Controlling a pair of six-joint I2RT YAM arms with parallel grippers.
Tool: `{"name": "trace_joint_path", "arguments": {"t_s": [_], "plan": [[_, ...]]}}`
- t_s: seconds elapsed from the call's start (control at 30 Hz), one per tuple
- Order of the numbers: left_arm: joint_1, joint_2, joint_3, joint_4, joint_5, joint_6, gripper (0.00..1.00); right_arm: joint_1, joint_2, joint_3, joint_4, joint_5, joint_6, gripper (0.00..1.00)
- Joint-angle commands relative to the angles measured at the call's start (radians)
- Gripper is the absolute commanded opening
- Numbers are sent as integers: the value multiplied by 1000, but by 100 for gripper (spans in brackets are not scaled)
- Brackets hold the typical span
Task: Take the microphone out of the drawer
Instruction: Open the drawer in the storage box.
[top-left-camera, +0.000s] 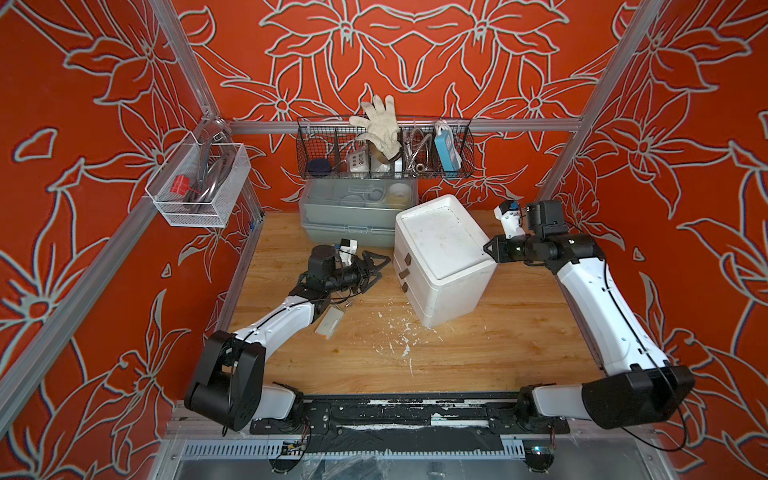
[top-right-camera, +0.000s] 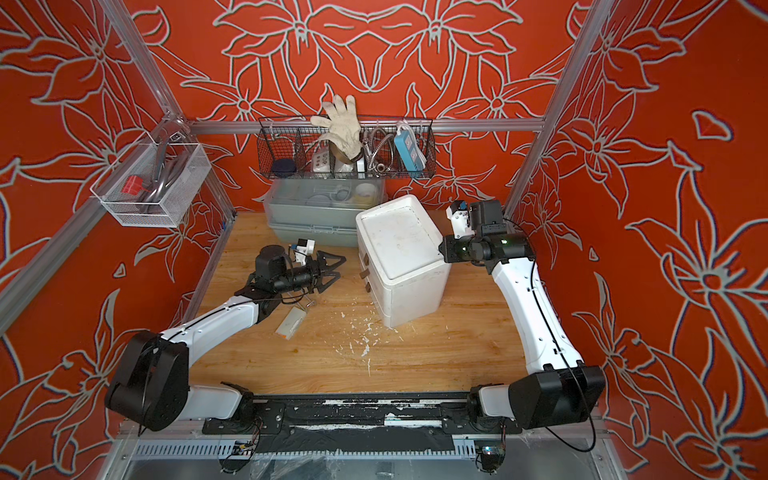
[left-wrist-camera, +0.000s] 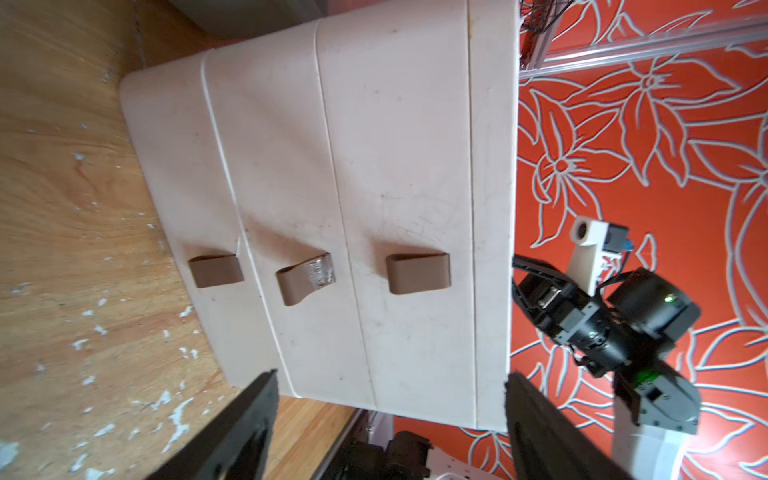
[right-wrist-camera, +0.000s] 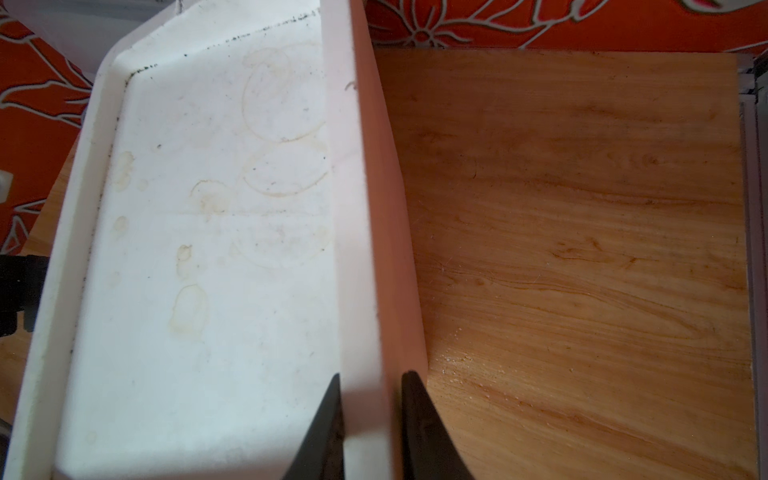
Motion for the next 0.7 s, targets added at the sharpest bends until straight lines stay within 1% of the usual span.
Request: {"name": "trace_joint_path", "arguments": {"t_s": [0.0,0.13,0.2,0.3,0.4,0.5,0.67], "plan": [[-12,41,-15,148,16,-61,78,7,19,5,-49,43,11,8],[-39,99,-15,238,-1,-107,71,9,20,7,-53,48,1,7],[-57,143,-13,313,-13,-142,70,11,20,4,-53,46,1,6],[-80,216,-17,455,-41,-217,63,10,22,2,-50,43,5,6],[-103,280,-16,584,-75,-278,62,11,26,5,-50,34,7,5],[-120,315,-15,656,-114,-302,61,11,24,6,-49,30,8,5],[-130,338,-18,698,-150,-316,58,12,17,-1,-43,25,14,5]]}}
